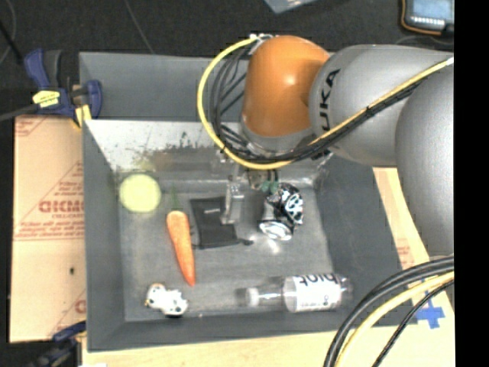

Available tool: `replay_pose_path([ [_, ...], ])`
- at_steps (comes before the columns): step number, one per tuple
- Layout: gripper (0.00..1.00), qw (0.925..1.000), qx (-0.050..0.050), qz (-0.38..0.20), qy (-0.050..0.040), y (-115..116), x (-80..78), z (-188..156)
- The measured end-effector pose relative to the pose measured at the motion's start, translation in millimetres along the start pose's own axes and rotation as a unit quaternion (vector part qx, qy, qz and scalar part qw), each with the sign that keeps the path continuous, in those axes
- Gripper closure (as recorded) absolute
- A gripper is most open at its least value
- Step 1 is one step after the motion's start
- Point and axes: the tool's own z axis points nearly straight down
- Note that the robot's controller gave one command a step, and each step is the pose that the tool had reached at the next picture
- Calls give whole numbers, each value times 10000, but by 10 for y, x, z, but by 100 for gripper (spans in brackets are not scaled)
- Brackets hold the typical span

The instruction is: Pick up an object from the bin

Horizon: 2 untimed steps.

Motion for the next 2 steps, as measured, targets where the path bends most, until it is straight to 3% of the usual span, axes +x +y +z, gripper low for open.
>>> replay_pose_path([
  [1, 0, 10000, -3, 6, -40, -3, -15, -51],
  [2, 0, 9996, 0, -257, -74, -45, 87, 95],
])
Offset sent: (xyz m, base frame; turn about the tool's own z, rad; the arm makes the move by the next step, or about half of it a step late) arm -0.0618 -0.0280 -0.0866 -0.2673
